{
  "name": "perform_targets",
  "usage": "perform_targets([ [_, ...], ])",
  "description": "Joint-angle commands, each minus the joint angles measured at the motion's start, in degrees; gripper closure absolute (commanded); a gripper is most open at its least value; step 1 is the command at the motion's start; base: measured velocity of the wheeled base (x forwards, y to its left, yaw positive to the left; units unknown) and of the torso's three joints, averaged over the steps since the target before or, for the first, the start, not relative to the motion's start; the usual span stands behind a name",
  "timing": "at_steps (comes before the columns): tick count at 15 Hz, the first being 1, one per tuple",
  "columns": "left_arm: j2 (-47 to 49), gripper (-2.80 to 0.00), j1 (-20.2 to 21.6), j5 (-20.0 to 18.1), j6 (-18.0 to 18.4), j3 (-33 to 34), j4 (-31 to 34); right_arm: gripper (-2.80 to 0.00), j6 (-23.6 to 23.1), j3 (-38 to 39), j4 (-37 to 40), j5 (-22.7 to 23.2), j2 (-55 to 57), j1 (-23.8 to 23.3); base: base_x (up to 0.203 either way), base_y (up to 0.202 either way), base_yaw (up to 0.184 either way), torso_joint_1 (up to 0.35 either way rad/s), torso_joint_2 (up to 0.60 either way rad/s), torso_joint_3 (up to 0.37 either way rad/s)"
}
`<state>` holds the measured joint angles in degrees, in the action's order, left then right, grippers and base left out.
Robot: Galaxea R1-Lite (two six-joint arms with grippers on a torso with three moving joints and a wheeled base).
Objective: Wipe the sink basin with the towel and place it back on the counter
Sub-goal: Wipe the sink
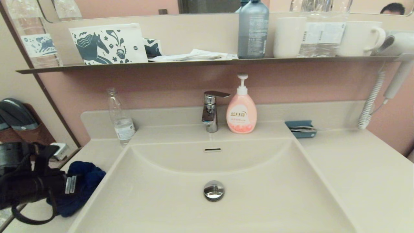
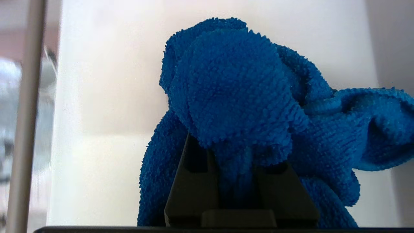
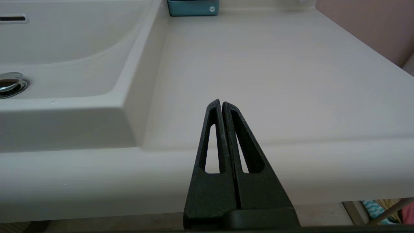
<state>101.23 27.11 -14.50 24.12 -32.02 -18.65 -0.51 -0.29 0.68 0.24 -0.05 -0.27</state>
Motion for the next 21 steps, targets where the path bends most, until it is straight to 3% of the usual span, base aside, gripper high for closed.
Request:
perform_targets([
  [1,-6.2,0.0,3.1,-1.3,2.8,3.2,1.6,0.0,0.0,0.0,0.0,0.0,0.0,0.0,0.0,0.0,0.0,0.0,0.0,0.0],
  [7,-18.1,0.0,5.6,-2.8,4.4,5.7,12.2,0.0,0.0,0.0,0.0,0.0,0.0,0.0,0.0,0.0,0.0,0.0,0.0,0.0],
  [11,-23.9,0.0,2.8,-2.8,4.5,6.7,18.9,0.0,0.0,0.0,0.0,0.0,0.0,0.0,0.0,0.0,0.0,0.0,0.0,0.0],
  [15,-25.0,0.0,-2.0,-0.8,4.1,9.2,18.5,0.0,0.0,0.0,0.0,0.0,0.0,0.0,0.0,0.0,0.0,0.0,0.0,0.0],
  [17,-24.9,0.0,-6.1,-0.5,1.2,9.2,17.1,0.0,0.0,0.0,0.0,0.0,0.0,0.0,0.0,0.0,0.0,0.0,0.0,0.0],
  [19,-22.5,0.0,-11.2,0.6,-5.1,9.0,9.6,0.0,0.0,0.0,0.0,0.0,0.0,0.0,0.0,0.0,0.0,0.0,0.0,0.0],
  [21,-18.6,0.0,-13.6,3.1,-7.0,8.6,2.4,0.0,0.0,0.0,0.0,0.0,0.0,0.0,0.0,0.0,0.0,0.0,0.0,0.0],
])
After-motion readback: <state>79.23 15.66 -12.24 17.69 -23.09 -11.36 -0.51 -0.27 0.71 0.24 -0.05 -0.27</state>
